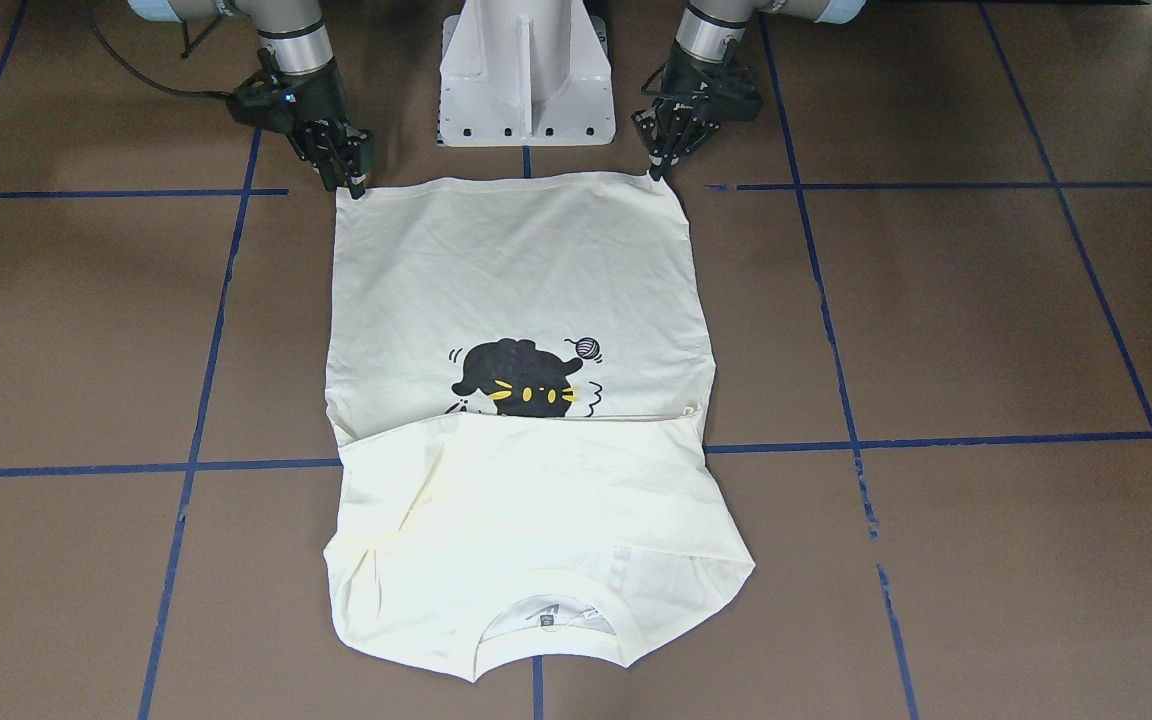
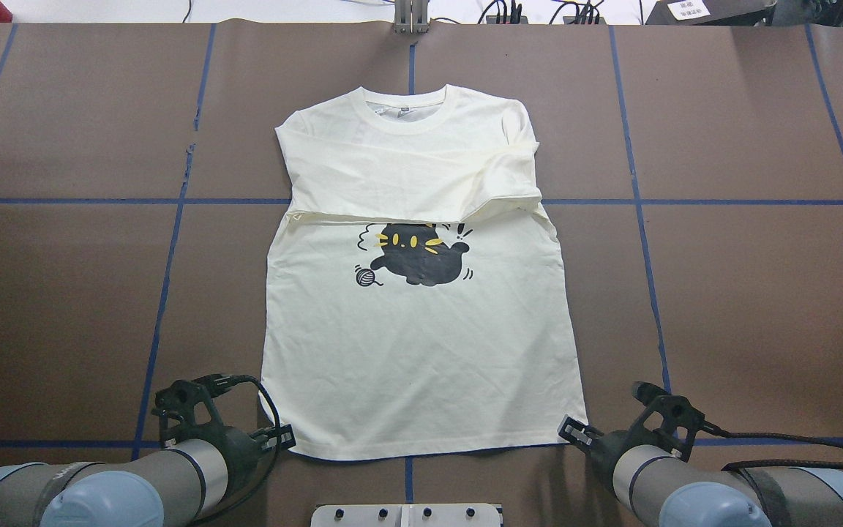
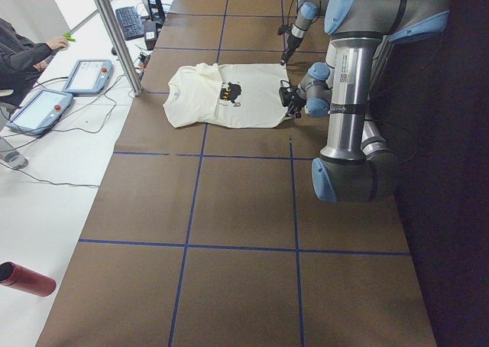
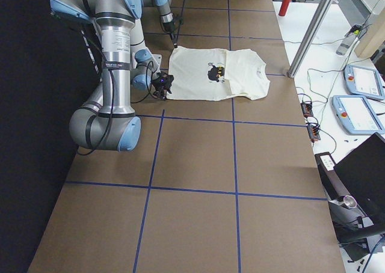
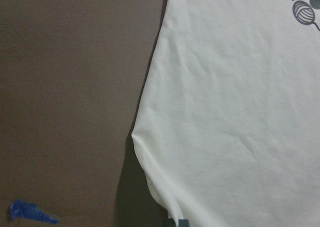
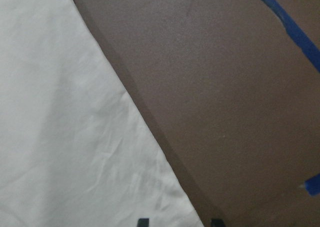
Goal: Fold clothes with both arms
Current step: 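Position both grippers at the hem corners and close on them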
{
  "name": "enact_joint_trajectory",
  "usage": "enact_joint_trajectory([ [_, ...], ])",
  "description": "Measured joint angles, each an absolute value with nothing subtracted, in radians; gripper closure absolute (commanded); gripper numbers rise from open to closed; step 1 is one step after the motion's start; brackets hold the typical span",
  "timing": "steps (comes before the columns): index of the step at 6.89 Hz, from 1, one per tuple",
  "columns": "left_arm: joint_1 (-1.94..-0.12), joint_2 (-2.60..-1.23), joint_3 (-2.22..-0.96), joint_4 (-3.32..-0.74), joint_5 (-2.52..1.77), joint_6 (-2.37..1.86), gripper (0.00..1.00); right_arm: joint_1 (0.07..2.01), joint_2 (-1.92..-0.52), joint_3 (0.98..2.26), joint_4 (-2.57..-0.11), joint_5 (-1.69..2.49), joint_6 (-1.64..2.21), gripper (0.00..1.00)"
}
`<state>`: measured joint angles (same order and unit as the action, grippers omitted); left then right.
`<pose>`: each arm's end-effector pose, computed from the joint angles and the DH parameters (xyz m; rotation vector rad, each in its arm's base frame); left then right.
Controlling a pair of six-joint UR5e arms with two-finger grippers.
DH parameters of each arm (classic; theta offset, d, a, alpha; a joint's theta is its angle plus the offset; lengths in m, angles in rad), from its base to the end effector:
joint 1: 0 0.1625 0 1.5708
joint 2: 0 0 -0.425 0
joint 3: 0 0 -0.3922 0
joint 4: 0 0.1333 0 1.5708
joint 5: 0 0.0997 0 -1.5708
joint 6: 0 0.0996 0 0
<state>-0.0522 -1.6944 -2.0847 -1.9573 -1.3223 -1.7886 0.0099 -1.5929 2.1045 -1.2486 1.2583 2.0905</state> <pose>0.4929 -0.1838 0.3159 0.1422 1.0397 -0.3721 -0.4681 -0.1686 0.3853 0.0774 -0.8892 0.6249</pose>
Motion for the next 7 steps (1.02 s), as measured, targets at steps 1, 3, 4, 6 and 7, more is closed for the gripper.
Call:
enact_joint_trajectory([
  [1, -0.052, -1.695, -2.085, -1.957, -1.322, -1.789, 1.0, 0.009, -1.591, 2.101, -1.249, 1.257, 2.091, 0.6],
  [3, -0.052, -1.696, -2.085, -1.957, -1.323, -1.789, 1.0, 0.009, -1.589, 2.099, -1.249, 1.255, 2.091, 1.0],
  [4, -0.052, -1.697, -2.085, -1.957, -1.323, -1.789, 1.0, 0.01, -1.587, 2.099, -1.249, 1.255, 2.091, 1.0],
  [6, -0.052, -1.699, -2.085, -1.957, -1.324, -1.789, 1.0, 0.01, -1.588, 2.1, -1.25, 1.249, 2.09, 1.0],
  [7, -0.054, -1.699, -2.086, -1.957, -1.326, -1.785, 1.0, 0.01, -1.589, 2.104, -1.265, 1.246, 2.086, 1.0],
])
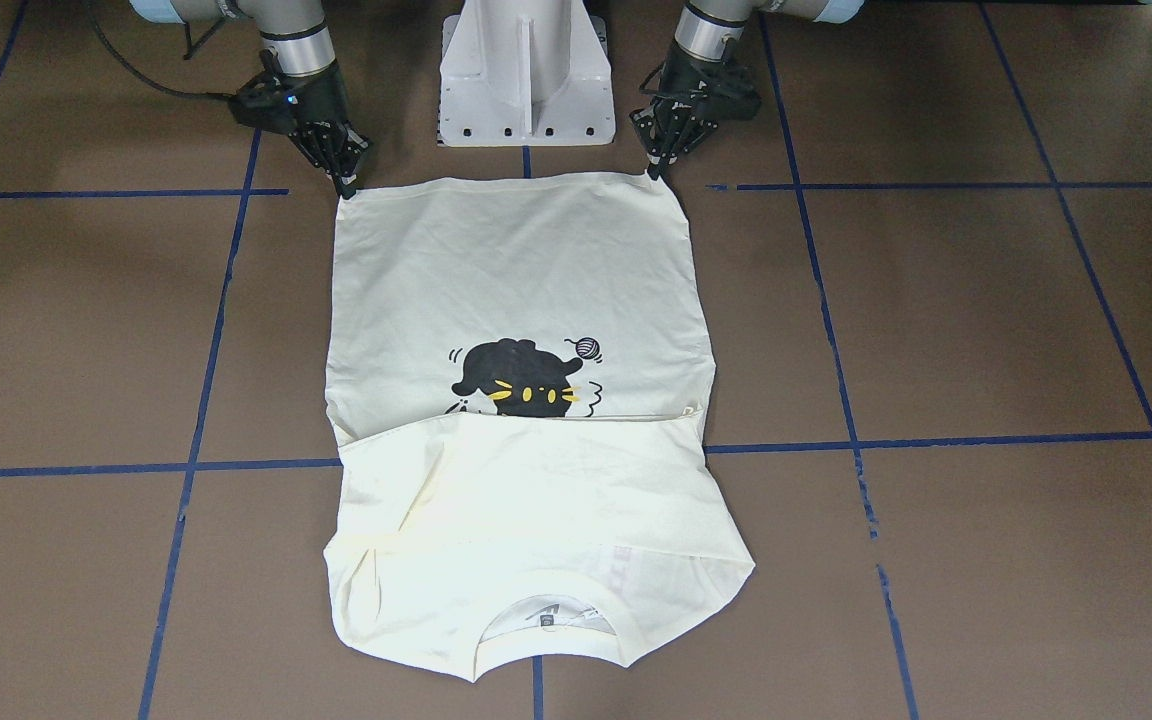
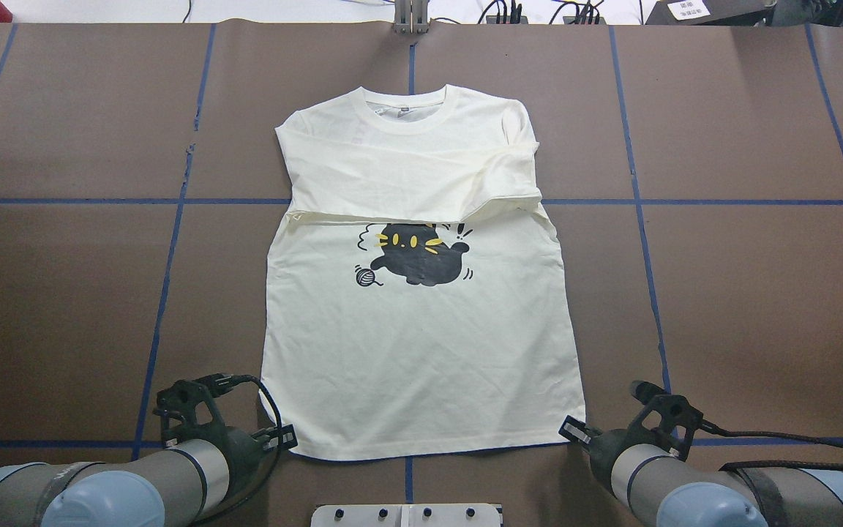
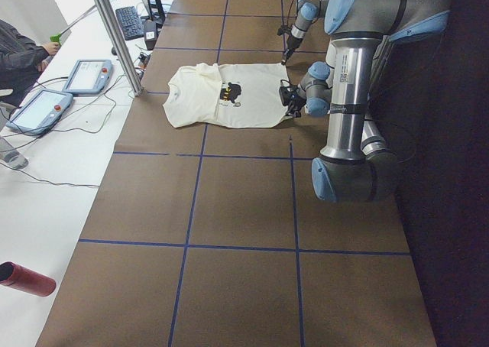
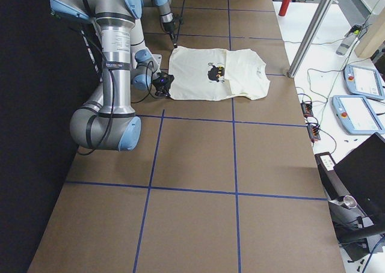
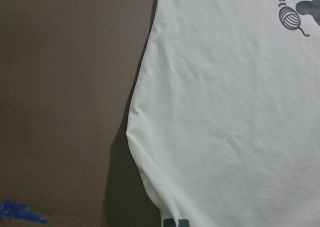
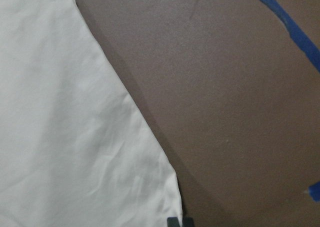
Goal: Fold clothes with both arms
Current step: 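Position both grippers at the hem corners and close on them, then lift the hem with both grippers and fold it toward the collar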
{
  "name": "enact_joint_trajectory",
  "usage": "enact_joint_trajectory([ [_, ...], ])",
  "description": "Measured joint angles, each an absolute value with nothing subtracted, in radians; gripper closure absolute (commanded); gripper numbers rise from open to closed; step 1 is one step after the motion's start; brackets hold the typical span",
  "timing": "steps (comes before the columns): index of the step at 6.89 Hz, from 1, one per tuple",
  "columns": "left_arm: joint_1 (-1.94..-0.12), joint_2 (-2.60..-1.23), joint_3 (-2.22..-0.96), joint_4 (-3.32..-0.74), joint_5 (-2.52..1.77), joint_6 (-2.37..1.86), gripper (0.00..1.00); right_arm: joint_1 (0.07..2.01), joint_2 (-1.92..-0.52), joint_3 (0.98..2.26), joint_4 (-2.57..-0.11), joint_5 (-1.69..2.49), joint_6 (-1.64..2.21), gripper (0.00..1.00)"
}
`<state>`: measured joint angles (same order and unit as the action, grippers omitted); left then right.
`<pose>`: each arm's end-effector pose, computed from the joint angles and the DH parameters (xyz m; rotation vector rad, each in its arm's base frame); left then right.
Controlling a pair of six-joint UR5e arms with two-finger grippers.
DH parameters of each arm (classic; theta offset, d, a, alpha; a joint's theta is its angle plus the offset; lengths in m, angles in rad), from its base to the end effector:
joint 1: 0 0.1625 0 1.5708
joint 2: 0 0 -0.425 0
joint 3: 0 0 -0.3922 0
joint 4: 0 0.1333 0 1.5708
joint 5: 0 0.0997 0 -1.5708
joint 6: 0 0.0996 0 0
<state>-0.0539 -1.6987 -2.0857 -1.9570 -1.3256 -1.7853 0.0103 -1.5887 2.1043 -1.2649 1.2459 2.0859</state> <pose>0.4931 -0.1843 0.3133 0.1411 1.0441 -0.3694 -0.4689 -0.1699 0.3853 0.0949 -0.8795 0.6247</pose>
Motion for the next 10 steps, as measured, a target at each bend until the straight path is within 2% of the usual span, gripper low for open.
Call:
enact_joint_trajectory([
  [1, -0.06, -1.694, -2.115, -1.953, -1.341, -1.754, 1.0, 0.016, -1.582, 2.135, -1.316, 1.247, 2.081, 1.0],
  [2, -0.07, -1.676, -2.195, -1.926, -1.374, -1.702, 1.0, 0.026, -1.572, 2.219, -1.41, 1.256, 2.077, 1.0],
  [5, -0.109, -1.674, -2.608, -1.561, -1.548, -1.654, 1.0, 0.015, -1.482, 2.611, -1.832, 1.3, 2.074, 1.0],
  [6, -0.163, -1.683, -2.686, -1.48, -1.615, -1.636, 1.0, 0.053, -1.413, 2.673, -1.947, 1.351, 2.068, 1.0],
  [7, -0.229, -1.703, -2.703, -1.442, -1.667, -1.585, 1.0, 0.118, -1.343, 2.689, -2.019, 1.415, 2.039, 1.0],
  [8, -0.308, -1.749, -2.667, -1.423, -1.694, -1.495, 1.0, 0.191, -1.271, 2.664, -2.053, 1.459, 1.98, 1.0],
  [10, -0.502, -1.877, -2.491, -1.405, -1.737, -1.31, 1.0, 0.333, -1.151, 2.529, -2.063, 1.502, 1.867, 1.0],
])
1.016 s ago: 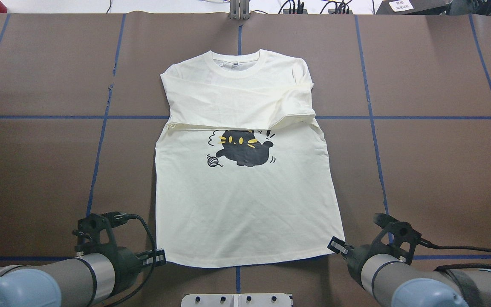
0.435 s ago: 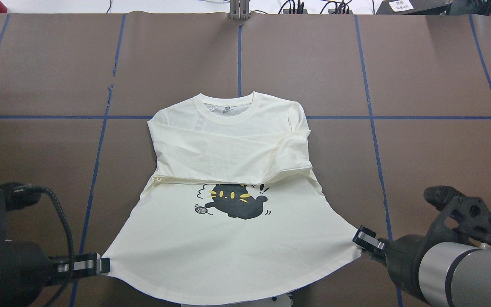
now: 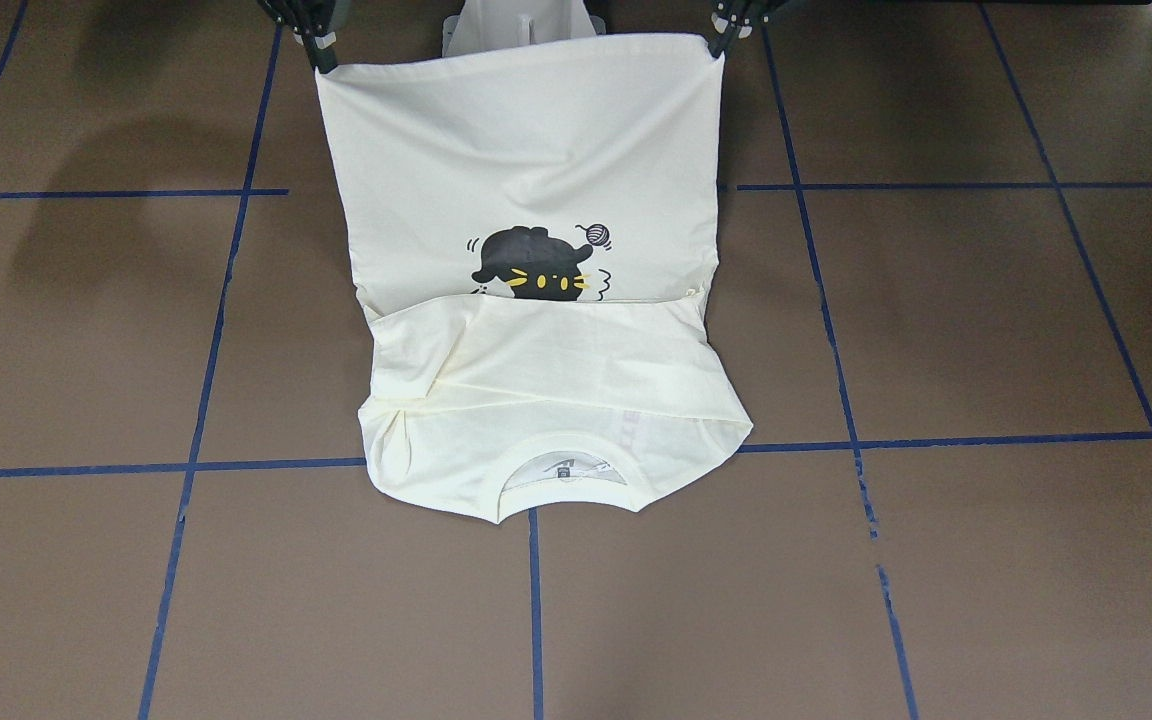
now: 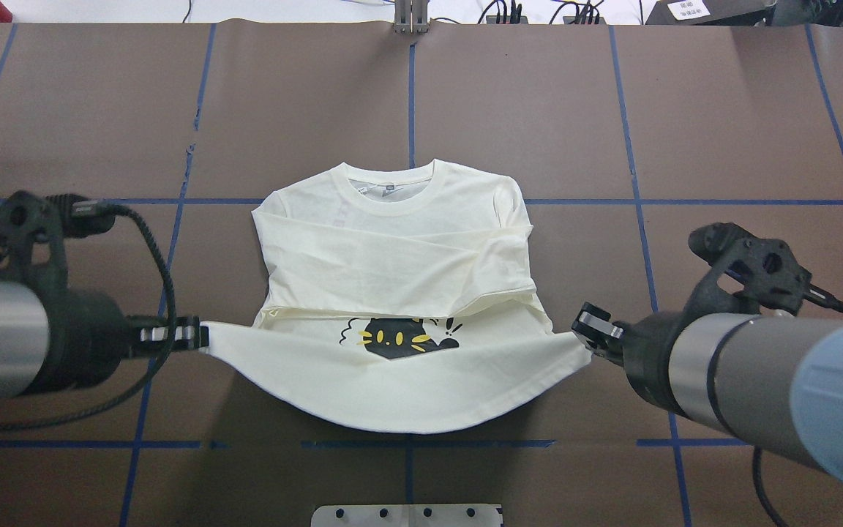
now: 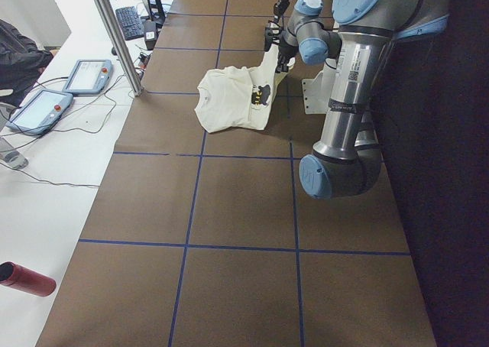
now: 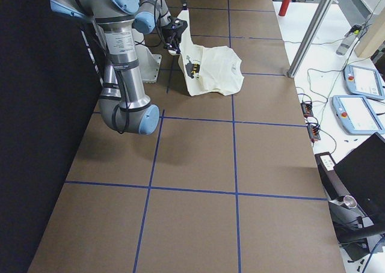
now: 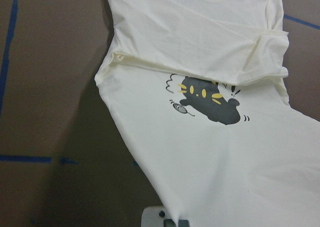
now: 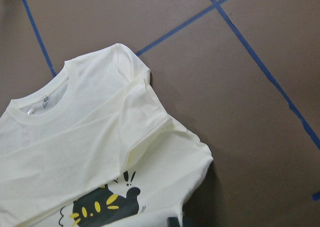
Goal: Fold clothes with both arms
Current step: 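Lift the hem with both grippers and fold it toward the collar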
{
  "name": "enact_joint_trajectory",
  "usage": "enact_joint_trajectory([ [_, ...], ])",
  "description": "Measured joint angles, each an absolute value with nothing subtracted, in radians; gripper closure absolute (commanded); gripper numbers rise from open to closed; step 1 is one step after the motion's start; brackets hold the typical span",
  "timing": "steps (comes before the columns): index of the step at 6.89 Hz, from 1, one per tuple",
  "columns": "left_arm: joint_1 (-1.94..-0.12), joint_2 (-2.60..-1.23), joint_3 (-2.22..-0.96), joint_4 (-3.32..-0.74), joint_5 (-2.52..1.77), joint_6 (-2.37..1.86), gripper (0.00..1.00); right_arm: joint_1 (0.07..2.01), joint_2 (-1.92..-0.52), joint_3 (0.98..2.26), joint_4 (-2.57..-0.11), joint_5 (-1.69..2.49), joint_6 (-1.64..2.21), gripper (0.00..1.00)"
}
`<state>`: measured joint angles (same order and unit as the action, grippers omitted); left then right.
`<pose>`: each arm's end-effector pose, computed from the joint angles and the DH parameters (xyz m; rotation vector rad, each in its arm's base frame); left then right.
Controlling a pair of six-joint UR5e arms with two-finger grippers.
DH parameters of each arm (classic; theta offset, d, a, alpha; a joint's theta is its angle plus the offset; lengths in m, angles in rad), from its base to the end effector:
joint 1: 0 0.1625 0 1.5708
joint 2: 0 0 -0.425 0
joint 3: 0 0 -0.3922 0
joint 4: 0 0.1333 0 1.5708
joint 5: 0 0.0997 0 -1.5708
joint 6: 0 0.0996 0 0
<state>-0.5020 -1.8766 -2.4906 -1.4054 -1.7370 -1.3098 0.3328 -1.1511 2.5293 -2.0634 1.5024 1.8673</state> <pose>0.2901 -0.2925 0.1597 0.2544 1.0380 -0.1295 -0.3212 -0.2593 0.1514 0.0813 -0.8993 0.6171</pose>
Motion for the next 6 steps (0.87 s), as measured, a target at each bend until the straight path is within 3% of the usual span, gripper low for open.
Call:
enact_joint_trajectory([
  [3, -0.691, -1.997, -2.232, -1.413, -1.769, -1.128, 1.0, 0.49, -1.014, 2.284, -2.018, 1.538, 1.751, 1.0],
  [6, -0.736, -2.064, -1.976, -1.541, -1.764, -1.091, 1.0, 0.599, -0.985, 1.984, -1.757, 1.587, 1.661, 1.0],
])
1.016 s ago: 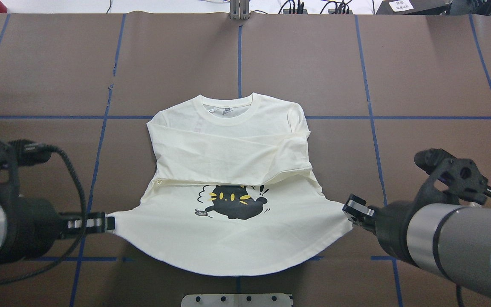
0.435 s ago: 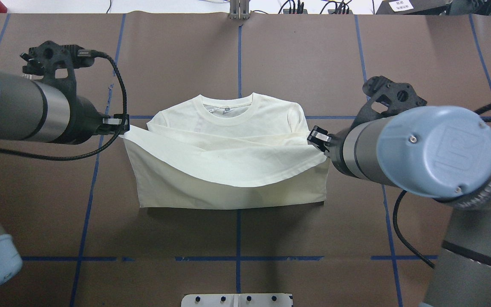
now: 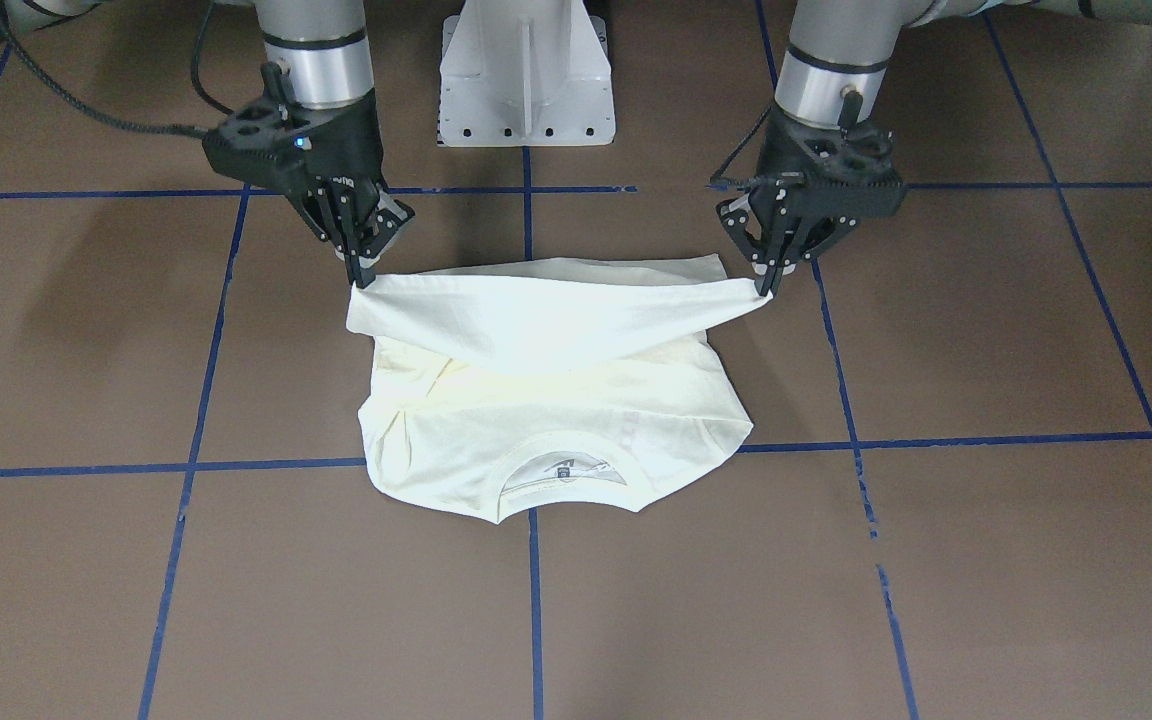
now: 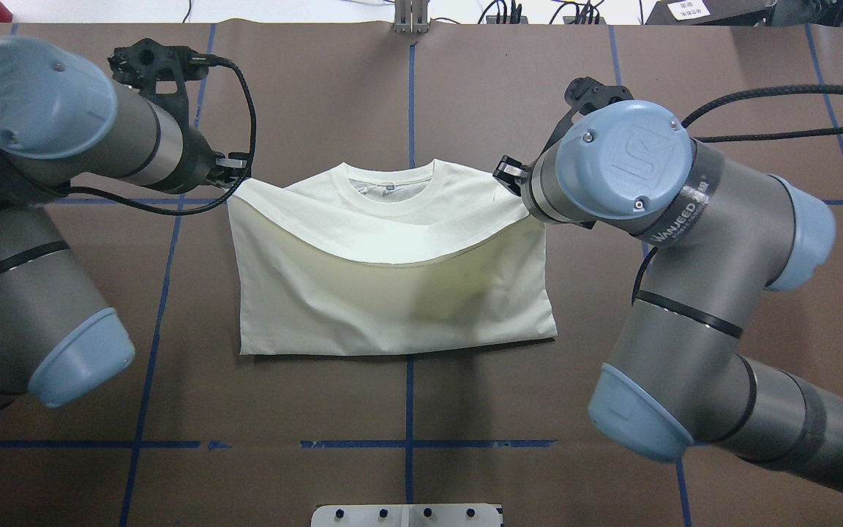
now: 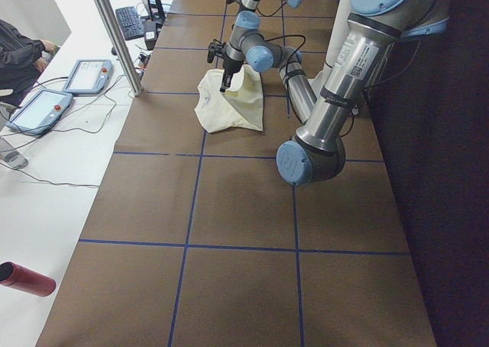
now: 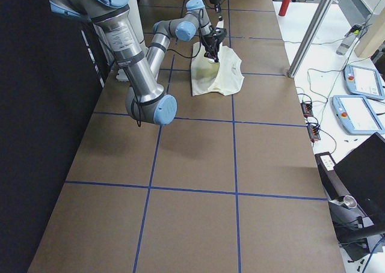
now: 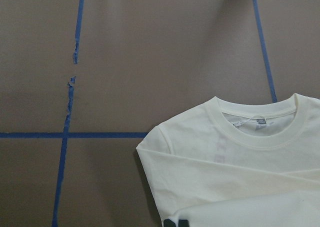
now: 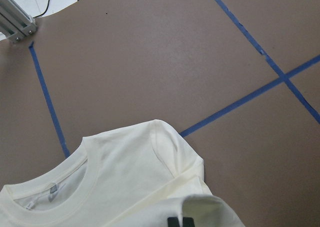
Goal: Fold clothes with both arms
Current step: 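Lift the hem with both grippers and fold it toward the collar, then lay the hem down near the collar and open both grippers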
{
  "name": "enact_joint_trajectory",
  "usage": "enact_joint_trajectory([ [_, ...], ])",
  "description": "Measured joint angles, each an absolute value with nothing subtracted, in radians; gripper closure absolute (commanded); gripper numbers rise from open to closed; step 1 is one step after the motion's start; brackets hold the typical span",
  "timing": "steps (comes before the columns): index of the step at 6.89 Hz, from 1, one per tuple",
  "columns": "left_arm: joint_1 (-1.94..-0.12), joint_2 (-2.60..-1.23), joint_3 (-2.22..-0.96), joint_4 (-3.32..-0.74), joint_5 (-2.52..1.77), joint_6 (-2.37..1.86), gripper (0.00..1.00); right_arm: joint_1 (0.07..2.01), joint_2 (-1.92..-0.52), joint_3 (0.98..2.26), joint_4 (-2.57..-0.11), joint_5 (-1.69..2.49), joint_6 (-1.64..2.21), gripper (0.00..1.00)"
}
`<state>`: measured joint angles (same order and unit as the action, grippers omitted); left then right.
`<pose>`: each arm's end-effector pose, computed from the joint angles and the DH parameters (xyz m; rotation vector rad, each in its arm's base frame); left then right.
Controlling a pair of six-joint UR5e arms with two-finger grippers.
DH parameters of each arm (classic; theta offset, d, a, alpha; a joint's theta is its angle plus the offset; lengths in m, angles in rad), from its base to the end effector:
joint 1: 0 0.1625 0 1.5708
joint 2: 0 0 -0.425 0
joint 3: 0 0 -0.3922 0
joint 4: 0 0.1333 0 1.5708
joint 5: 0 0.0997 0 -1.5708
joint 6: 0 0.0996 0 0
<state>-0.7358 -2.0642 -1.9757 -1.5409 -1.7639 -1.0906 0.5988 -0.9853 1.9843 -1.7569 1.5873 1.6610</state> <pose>0.3567 -0.4770 0.2170 0.3463 0.8144 -0.1549 -0.4115 -0.4402 0.1829 0.1930 -0.8055 0.6433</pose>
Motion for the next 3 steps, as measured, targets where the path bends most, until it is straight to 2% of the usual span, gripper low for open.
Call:
enact_joint_trajectory([
  [3, -0.741, -2.095, -1.747, -1.717, -1.758, -1.089, 1.0, 0.629, -0.979, 1.782, -1.587, 1.594, 1.613, 1.0],
])
